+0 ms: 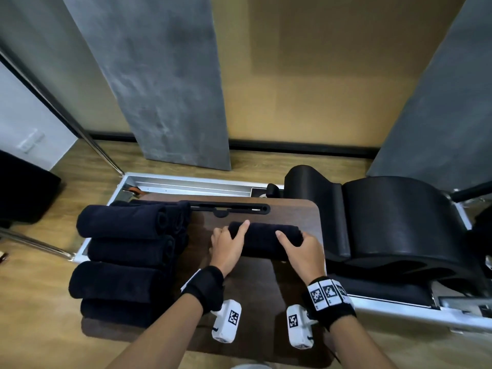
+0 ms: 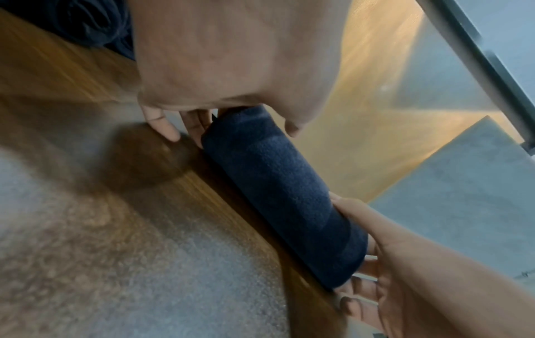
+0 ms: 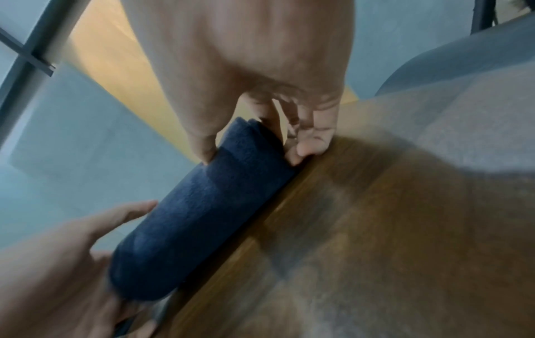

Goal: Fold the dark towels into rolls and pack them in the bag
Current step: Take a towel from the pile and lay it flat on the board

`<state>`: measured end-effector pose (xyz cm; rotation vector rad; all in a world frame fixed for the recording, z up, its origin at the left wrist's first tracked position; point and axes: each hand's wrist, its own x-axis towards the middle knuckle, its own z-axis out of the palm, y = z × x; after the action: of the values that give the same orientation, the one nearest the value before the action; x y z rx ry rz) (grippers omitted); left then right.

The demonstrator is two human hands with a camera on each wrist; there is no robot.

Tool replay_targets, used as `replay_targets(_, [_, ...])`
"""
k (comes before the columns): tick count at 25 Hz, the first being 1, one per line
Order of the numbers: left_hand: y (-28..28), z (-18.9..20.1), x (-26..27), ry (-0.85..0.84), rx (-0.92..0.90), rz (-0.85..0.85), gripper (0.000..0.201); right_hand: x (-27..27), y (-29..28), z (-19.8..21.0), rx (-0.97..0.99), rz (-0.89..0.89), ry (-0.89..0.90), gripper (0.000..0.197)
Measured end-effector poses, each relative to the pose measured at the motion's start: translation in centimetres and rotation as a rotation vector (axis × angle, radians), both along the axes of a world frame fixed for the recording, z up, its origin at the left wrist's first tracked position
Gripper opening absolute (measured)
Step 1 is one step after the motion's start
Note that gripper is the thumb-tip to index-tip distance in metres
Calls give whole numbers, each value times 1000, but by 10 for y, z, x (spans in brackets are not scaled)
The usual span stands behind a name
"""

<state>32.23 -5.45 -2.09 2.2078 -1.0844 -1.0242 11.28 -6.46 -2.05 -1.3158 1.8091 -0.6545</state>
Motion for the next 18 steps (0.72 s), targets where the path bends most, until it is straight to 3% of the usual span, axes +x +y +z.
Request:
replay_targets(3, [2, 0, -4, 36, -4, 70, 71, 9, 9, 1, 49, -41, 1, 66])
replay_targets(5, [7, 4, -6, 179, -40, 142, 68, 14, 16, 1, 74, -79, -53, 62])
replay_targets(9, [26, 21, -11, 501, -137, 235, 53, 16, 30, 15, 100, -243, -480, 35])
replay_targets(11, [36, 34, -8, 525, -208, 256, 44, 19, 39, 28, 85, -297, -644, 34])
replay_targets(16, [63, 84, 27, 483, -463, 253, 37, 48, 65, 72, -167, -283, -761, 28])
replay_targets(18, [79, 106, 48, 430, -586, 255, 35, 72, 74, 91, -240, -272, -788, 36])
